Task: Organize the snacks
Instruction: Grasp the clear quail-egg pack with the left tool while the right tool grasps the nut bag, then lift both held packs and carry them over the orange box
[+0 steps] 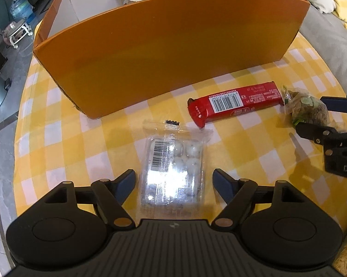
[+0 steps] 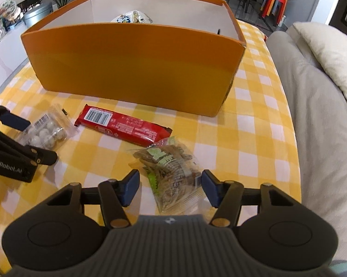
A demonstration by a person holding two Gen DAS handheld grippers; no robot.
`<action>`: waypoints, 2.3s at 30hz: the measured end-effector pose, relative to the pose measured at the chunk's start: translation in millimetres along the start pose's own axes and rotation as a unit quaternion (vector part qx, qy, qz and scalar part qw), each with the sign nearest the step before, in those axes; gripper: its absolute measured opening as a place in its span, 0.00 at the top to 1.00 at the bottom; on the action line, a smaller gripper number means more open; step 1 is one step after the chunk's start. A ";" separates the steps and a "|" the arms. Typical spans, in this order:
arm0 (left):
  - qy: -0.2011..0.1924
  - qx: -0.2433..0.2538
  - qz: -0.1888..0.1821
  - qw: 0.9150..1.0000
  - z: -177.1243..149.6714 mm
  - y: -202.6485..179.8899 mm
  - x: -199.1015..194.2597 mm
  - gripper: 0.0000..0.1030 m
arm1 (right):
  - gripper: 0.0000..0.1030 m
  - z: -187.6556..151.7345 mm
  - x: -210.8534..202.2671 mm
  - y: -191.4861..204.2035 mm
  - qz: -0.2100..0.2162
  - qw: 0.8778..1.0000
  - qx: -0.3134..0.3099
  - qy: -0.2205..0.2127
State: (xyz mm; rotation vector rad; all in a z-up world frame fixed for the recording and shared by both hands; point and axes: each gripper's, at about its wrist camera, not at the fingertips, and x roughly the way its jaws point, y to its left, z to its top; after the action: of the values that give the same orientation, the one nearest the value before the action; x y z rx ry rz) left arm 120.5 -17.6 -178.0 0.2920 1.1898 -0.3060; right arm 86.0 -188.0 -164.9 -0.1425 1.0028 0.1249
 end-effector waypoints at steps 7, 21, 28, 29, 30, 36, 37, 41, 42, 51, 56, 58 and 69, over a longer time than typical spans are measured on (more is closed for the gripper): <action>-0.002 -0.009 -0.005 1.000 -0.6 -1.2 -1.1 0.22 | 0.56 -0.8 1.9 7.4 -0.028 0.999 -0.030 -0.006; -0.005 -0.007 -0.004 1.000 -2.0 -4.9 -6.9 0.42 | 0.71 0.9 -5.5 8.7 -0.025 0.999 -0.026 -0.016; -0.007 -0.009 -0.007 1.000 -5.4 -10.5 -14.0 0.42 | 0.78 2.9 -15.4 12.2 -0.018 0.999 -0.027 -0.011; -0.008 -0.009 -0.008 1.000 -5.9 -11.8 -16.0 0.42 | 0.78 2.9 -16.9 13.0 -0.017 0.999 -0.027 -0.010; -0.009 -0.009 -0.009 1.000 -6.2 -12.7 -18.0 0.42 | 0.79 2.7 -18.7 13.9 -0.016 0.999 -0.027 -0.009; -0.016 -0.006 -0.012 1.000 -8.5 -18.5 -33.4 0.42 | 0.79 2.3 -32.6 18.6 -0.004 0.999 -0.030 -0.011; -0.016 -0.006 -0.012 1.000 -8.6 -18.9 -35.9 0.42 | 0.80 2.2 -35.0 20.0 -0.003 0.999 -0.032 -0.012; -0.023 -0.007 -0.013 1.000 -8.5 -19.2 -49.0 0.42 | 0.80 1.2 -44.4 26.1 0.005 0.999 -0.042 -0.014; -0.023 -0.008 -0.013 1.000 -8.3 -19.0 -51.6 0.42 | 0.80 1.6 -46.5 27.7 0.005 0.999 -0.046 -0.014; -0.037 -0.019 -0.005 0.999 1.7 -10.9 -81.4 0.42 | 0.80 13.7 -66.1 33.8 0.002 0.997 -0.074 -0.027; -0.057 -0.018 -0.006 0.998 12.1 -8.8 -100.9 0.42 | 0.81 26.2 -82.8 33.4 -0.003 0.995 -0.093 -0.045; -0.066 -0.016 -0.005 0.998 17.1 -7.8 -108.6 0.42 | 0.81 32.8 -89.4 31.7 -0.005 0.994 -0.099 -0.051; -0.099 -0.013 0.005 0.995 65.9 5.1 -136.9 0.42 | 0.81 83.8 -112.1 21.7 -0.027 0.988 -0.122 -0.091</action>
State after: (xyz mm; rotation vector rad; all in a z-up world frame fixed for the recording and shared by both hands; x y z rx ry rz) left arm 132.5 -27.1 -26.7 0.2390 0.9958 -0.3025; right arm 92.2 -156.3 -26.9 -0.3749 0.7990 0.2072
